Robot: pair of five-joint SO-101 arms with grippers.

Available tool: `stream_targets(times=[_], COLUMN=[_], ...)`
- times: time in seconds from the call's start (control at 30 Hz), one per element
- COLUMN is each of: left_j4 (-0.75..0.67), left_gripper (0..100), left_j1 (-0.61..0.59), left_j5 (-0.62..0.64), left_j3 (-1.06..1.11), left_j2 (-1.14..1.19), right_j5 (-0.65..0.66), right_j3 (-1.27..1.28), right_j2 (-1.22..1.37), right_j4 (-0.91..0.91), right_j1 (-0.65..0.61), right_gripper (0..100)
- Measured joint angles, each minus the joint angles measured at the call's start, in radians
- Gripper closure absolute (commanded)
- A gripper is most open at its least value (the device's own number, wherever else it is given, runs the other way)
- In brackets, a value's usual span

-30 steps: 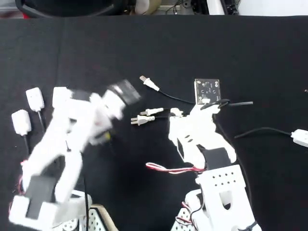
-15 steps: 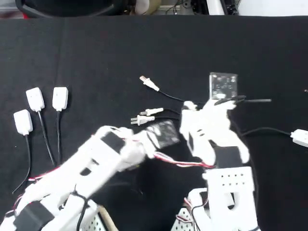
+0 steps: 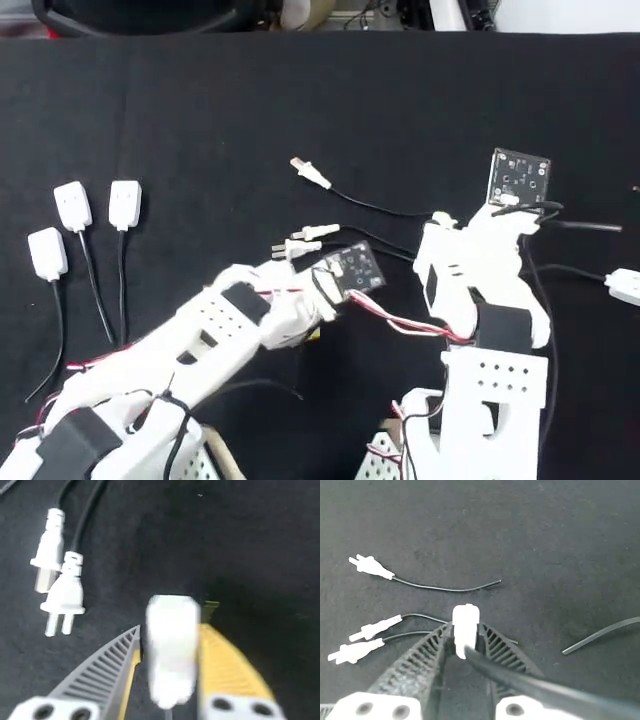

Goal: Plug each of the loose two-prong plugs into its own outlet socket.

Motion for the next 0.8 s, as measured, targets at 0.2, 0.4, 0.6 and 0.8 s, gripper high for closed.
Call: stream_targets(times=[0.2, 0.4, 0.6, 0.8], left_j4=[0.046, 0.143, 0.107, -0.018], left_gripper=[59, 59, 59, 59], left_j1=[-0.015, -0.091, -0.143, -0.198], left_j5=[0.0, 0.0, 0.0, 0.0], left_j3=[0.0, -0.006, 0.049, 0.074], left_j2=[-0.02, -0.167, -0.241, -0.173], right_j5=[0.0, 0.0, 0.0, 0.0], right_j3=[0.0, 0.0, 0.0, 0.0], right_j2=[0.0, 0.0, 0.0, 0.0], right_j4=[0.0, 0.0, 0.0, 0.0], right_j1=[0.0, 0.0, 0.0, 0.0], right_gripper=[98.7, 98.7, 98.7, 98.7])
